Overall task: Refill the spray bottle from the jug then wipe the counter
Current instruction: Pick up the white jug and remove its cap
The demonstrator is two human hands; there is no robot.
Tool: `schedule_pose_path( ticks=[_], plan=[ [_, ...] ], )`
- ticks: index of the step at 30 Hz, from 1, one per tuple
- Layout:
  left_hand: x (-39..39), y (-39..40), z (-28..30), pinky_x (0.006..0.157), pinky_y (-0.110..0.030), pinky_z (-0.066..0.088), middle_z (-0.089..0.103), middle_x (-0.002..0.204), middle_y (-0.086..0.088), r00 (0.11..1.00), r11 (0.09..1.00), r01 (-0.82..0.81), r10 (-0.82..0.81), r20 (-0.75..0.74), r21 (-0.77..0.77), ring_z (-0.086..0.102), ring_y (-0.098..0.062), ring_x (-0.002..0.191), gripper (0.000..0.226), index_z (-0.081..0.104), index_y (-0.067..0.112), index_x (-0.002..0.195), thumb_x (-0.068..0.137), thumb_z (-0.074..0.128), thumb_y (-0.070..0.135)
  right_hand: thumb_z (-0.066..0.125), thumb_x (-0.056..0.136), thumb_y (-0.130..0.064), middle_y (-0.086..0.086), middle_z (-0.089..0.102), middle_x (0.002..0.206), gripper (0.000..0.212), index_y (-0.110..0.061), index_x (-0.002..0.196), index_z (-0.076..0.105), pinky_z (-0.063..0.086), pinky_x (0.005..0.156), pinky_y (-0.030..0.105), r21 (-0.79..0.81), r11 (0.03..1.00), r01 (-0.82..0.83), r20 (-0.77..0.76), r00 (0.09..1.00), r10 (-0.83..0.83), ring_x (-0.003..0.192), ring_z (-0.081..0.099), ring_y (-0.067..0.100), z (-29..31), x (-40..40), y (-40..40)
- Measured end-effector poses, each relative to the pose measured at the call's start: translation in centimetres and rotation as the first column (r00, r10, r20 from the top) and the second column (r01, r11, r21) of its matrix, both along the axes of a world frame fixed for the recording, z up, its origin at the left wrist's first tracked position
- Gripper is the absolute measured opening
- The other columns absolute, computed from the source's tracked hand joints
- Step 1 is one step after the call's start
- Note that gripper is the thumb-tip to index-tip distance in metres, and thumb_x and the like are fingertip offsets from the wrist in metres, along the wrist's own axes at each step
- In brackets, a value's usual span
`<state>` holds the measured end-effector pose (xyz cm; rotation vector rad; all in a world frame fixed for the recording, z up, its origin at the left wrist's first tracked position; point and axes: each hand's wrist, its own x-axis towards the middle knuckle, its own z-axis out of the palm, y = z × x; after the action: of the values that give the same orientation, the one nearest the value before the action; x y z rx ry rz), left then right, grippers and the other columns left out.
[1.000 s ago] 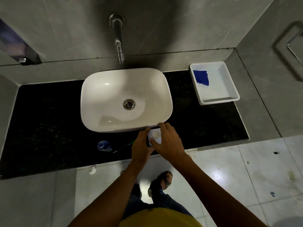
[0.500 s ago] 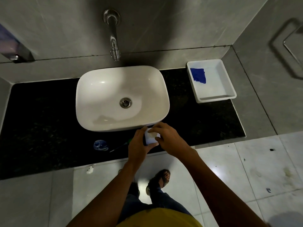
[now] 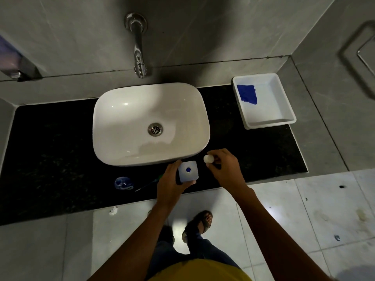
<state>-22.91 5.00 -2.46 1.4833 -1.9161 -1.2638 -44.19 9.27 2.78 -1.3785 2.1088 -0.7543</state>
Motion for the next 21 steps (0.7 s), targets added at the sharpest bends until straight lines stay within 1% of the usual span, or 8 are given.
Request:
schedule_pose_path(
  ticks=[1, 3, 5, 8, 11, 14, 16, 21],
  plan=[
    [0.1, 0.0, 0.0, 0.091, 0.0, 0.044, 0.052, 0.124, 0.044, 1.0, 1.0, 0.004, -0.004, -0.007, -0.005, 0.051, 0.024, 0.116, 0.076, 0.045, 0.054, 0.131, 0.069, 0.089, 0.058, 0.08, 0.091, -0.014, 0.009, 0.067, 0.124, 0.036, -0.011, 0.125, 0.07, 0.059, 0.098, 0.033, 0.042, 0.998, 0.044, 0.002, 0.999, -0.044, 0.107, 0.069, 0.023, -1.0, -0.2, 0.2],
    [0.0, 0.1, 0.2, 0.091, 0.007, 0.038, 0.05, 0.124, 0.049, 1.0, 1.0, 0.002, -0.002, -0.01, -0.009, 0.047, 0.029, 0.118, 0.077, 0.045, 0.053, 0.13, 0.069, 0.092, 0.054, 0.08, 0.091, -0.014, 0.012, 0.067, 0.123, 0.035, -0.01, 0.125, 0.07, 0.059, 0.097, 0.035, 0.139, 0.986, 0.092, 0.007, 0.996, -0.094, 0.107, 0.069, 0.026, -3.1, -0.3, 0.4],
    [0.0, 0.1, 0.0, 0.093, 0.008, 0.036, 0.052, 0.123, 0.044, 1.0, 1.0, -0.015, 0.015, -0.006, 0.009, 0.046, 0.03, 0.119, 0.077, 0.047, 0.051, 0.13, 0.069, 0.093, 0.049, 0.079, 0.092, -0.014, 0.013, 0.068, 0.12, 0.033, -0.009, 0.123, 0.071, 0.058, 0.093, 0.034, 0.233, 0.968, 0.095, -0.002, 0.995, -0.098, 0.106, 0.069, 0.029, -5.0, 0.1, 0.5],
    [0.0, 0.2, -0.4, 0.093, 0.008, 0.035, 0.053, 0.122, 0.032, 1.0, 1.0, -0.019, 0.019, 0.004, 0.013, 0.045, 0.031, 0.117, 0.076, 0.049, 0.047, 0.13, 0.07, 0.094, 0.046, 0.077, 0.093, -0.013, 0.015, 0.069, 0.12, 0.03, -0.007, 0.121, 0.071, 0.05, 0.086, 0.026, 0.297, 0.952, 0.074, 0.0, 0.997, -0.078, 0.107, 0.069, 0.032, -7.5, 0.9, 0.7],
    [-0.1, -0.1, -1.2, 0.094, 0.005, 0.038, 0.056, 0.127, 0.024, 1.0, 0.999, -0.025, 0.025, 0.008, 0.034, 0.051, 0.021, 0.117, 0.076, 0.05, 0.044, 0.131, 0.07, 0.094, 0.047, 0.075, 0.093, -0.006, 0.017, 0.066, 0.125, 0.031, -0.007, 0.123, 0.07, 0.048, 0.09, 0.027, 0.346, 0.937, 0.057, -0.01, 0.998, -0.057, 0.113, 0.067, 0.034, -9.5, 1.2, 0.6],
    [0.1, 0.1, -0.8, 0.099, -0.001, 0.041, 0.061, 0.133, 0.014, 1.0, 0.999, -0.03, 0.029, 0.002, 0.035, 0.055, 0.005, 0.123, 0.081, 0.054, 0.029, 0.138, 0.07, 0.094, 0.046, 0.075, 0.093, -0.004, 0.016, 0.064, 0.129, 0.032, -0.008, 0.124, 0.07, 0.052, 0.097, 0.031, 0.344, 0.938, 0.051, -0.015, 0.999, -0.049, 0.115, 0.066, 0.034, -9.8, 1.5, 0.8],
    [0.0, 0.0, -0.9, 0.101, -0.005, 0.043, 0.062, 0.132, 0.013, 1.0, 0.999, -0.027, 0.027, -0.003, 0.034, 0.056, 0.001, 0.124, 0.08, 0.056, 0.025, 0.137, 0.07, 0.094, 0.047, 0.075, 0.093, -0.005, 0.015, 0.063, 0.132, 0.034, -0.009, 0.126, 0.069, 0.053, 0.1, 0.032, 0.336, 0.94, 0.052, -0.016, 0.999, -0.05, 0.117, 0.065, 0.034, -10.1, 1.2, 0.8],
    [0.0, -0.2, -0.9, 0.108, -0.016, 0.045, 0.063, 0.138, 0.006, 1.0, 0.999, -0.024, 0.024, -0.009, 0.025, 0.056, -0.007, 0.131, 0.085, 0.058, 0.018, 0.141, 0.068, 0.097, 0.04, 0.08, 0.088, -0.004, 0.012, 0.059, 0.141, 0.054, -0.013, 0.138, 0.062, 0.051, 0.106, 0.035, 0.293, 0.954, 0.058, -0.004, 0.998, -0.059, 0.128, 0.058, 0.032, -10.0, 1.0, 1.0]
  ],
)
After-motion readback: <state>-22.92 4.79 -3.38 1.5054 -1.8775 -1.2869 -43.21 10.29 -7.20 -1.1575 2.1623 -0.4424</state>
